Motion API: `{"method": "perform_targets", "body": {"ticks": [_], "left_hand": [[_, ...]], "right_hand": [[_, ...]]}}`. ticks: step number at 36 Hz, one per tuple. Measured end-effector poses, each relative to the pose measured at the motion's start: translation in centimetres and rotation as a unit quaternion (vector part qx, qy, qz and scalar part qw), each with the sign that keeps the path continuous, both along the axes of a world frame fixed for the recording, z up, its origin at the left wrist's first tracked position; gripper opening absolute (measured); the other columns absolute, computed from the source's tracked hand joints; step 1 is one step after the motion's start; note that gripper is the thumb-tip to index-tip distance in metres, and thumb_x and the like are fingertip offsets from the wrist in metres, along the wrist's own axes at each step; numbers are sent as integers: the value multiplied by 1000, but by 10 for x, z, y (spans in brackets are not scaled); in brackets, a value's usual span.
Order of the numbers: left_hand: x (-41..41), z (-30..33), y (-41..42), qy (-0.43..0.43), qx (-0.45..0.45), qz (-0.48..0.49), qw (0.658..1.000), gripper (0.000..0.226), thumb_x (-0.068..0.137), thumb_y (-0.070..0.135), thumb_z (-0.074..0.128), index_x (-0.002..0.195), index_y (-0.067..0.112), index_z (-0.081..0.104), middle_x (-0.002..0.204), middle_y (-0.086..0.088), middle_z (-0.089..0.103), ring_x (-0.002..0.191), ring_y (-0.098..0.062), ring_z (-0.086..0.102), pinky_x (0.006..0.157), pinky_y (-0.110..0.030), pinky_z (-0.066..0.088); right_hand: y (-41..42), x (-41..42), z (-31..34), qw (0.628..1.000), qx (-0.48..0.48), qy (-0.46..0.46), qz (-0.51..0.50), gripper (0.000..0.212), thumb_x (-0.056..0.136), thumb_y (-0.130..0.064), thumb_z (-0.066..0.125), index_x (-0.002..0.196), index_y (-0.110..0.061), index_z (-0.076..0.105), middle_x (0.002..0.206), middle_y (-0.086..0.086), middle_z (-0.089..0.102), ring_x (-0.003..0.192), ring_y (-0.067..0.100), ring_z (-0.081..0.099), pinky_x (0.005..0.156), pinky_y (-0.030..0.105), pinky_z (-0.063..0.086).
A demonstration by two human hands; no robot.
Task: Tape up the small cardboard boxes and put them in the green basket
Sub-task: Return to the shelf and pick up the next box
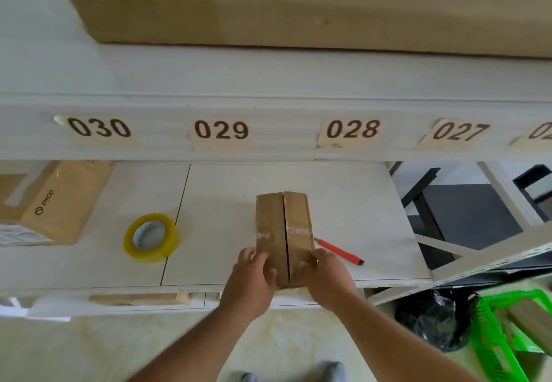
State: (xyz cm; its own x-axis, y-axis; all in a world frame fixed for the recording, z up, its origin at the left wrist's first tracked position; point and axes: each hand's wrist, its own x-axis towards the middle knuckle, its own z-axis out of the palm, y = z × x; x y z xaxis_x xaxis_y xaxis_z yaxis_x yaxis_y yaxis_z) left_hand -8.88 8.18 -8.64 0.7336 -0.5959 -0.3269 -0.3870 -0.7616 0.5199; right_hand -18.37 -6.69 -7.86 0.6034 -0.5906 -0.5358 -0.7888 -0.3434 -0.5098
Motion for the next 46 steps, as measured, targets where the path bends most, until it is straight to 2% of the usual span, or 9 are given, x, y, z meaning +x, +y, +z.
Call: {"method": "perform_targets", "body": {"ticks": [3,8,12,18,22,26,31,37,46], "left_hand": [[18,-3,-12,19,-33,49,998,52,100,40,51,147,23,39,150,1,37,128,-20,52,105,-34,47],[37,-10,-25,77,-42,78,993,50,100,37,53,146,26,39,147,2,47,129,-20,53,107,-35,45],[38,-22,-27,73,3,64,995,60,99,42,52,152,24,30,148,1,48,130,-22,53,107,-39,46],[34,-24,-26,57,33,50,997,69,104,42,43,160,21,9,157,0,39,140,-22,42,112,-34,36],[33,-26,-27,61,35,51,996,70,104,42,43,160,22,7,157,1,38,141,-21,41,112,-33,35],[29,-27,-30,58,25,62,996,68,104,41,41,160,24,6,158,2,35,139,-20,43,111,-35,39],[27,-29,-30,51,27,52,997,68,104,41,38,160,24,3,160,2,28,137,-22,45,109,-39,42],[31,-32,-20,0,35,-51,998,55,106,43,28,156,46,4,168,8,-3,147,-22,32,111,-41,40],[32,-36,-10,-29,72,-54,996,53,103,54,18,153,53,-1,167,12,8,140,-25,40,101,-45,49]], "right_hand": [[-6,21,-2,999,-1,-29,-32,32,92,-38,53,122,-32,45,107,-7,65,88,15,68,77,41,63],[-13,35,-17,999,-18,-40,3,51,98,-32,50,145,-35,29,118,-3,63,98,21,67,84,43,60],[-15,32,-25,999,1,-48,10,59,102,-32,47,152,-37,17,124,-1,60,99,23,65,78,37,56],[-19,30,-36,998,14,-57,27,66,104,-33,44,158,-34,6,145,1,51,118,25,61,96,44,56],[-13,28,-41,998,8,-63,31,74,107,-34,40,162,-27,-7,166,-3,23,140,25,46,108,39,44],[-3,27,-50,995,-5,-89,33,72,108,-35,35,162,-22,-11,170,-4,6,147,25,35,113,39,39],[3,27,-57,994,-35,-98,22,70,107,-38,31,162,-21,-8,169,0,8,149,26,31,118,43,36],[7,16,-59,991,-92,-96,31,68,107,-45,24,163,-20,-6,171,-1,5,152,23,25,118,38,31],[0,13,-57,988,-128,-45,77,68,106,-52,11,161,-23,-16,171,-4,-6,153,25,25,121,40,31]]}}
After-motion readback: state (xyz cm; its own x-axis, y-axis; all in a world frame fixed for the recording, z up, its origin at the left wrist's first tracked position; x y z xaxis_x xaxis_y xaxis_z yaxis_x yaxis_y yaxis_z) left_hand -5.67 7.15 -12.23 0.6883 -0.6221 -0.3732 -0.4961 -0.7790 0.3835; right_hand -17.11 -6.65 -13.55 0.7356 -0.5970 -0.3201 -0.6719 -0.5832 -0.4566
